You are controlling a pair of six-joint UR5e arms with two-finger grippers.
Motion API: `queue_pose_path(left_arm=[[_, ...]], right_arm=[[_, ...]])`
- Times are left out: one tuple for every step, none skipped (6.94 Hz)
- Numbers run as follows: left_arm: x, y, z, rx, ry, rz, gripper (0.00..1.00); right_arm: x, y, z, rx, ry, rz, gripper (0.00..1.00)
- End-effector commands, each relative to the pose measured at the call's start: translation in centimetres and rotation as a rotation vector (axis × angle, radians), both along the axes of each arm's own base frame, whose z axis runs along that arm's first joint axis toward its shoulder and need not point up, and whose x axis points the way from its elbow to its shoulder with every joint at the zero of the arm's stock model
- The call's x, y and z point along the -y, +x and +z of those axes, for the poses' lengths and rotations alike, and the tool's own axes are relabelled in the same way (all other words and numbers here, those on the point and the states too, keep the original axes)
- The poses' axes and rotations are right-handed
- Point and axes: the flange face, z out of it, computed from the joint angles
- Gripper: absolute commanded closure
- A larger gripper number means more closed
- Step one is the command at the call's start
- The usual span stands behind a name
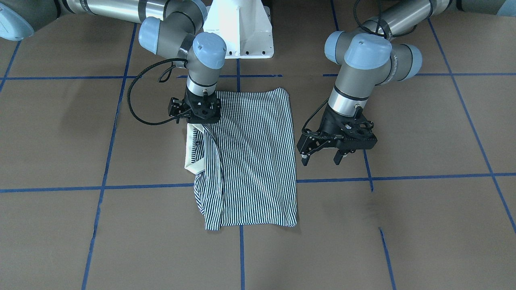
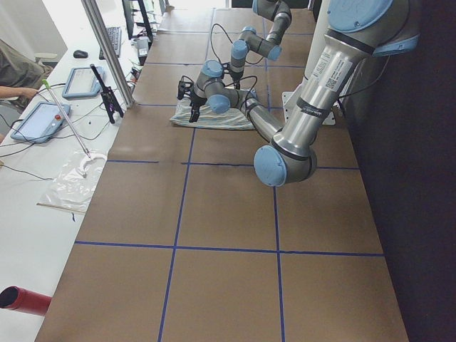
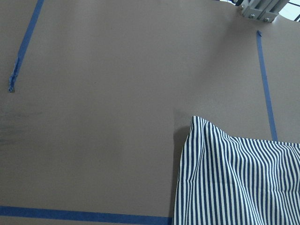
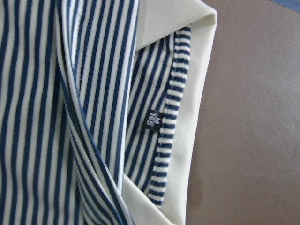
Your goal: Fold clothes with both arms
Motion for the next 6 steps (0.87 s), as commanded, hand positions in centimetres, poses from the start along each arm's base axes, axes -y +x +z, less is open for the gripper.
queue_pose_path(left_arm=[[0.0, 0.1, 0.0, 0.0, 0.0, 0.001, 0.0], [0.0, 0.0, 0.0, 0.0, 0.0, 0.0, 0.0], [0.0, 0.1, 0.0, 0.0, 0.0, 0.001, 0.0], [0.0, 0.0, 0.0, 0.0, 0.001, 0.0, 0.0], [0.0, 0.0, 0.0, 0.0, 0.001, 0.0, 0.0], [0.0, 0.0, 0.0, 0.0, 0.001, 0.0, 0.0]], right_arm=[[-0.7, 4.4, 2.2, -0.053, -0.005, -0.015, 0.0], [-0.6, 5.4, 1.7, -0.038, -0.001, -0.008, 0.0], [-0.1, 4.7, 0.3, -0.016, 0.015, -0.006, 0.0], [1.2, 3.3, -2.6, 0.006, 0.035, -0.011, 0.0], [3.5, 1.0, -4.5, 0.024, 0.047, 0.001, 0.0], [5.6, -0.7, -3.7, 0.065, 0.068, 0.016, 0.0]])
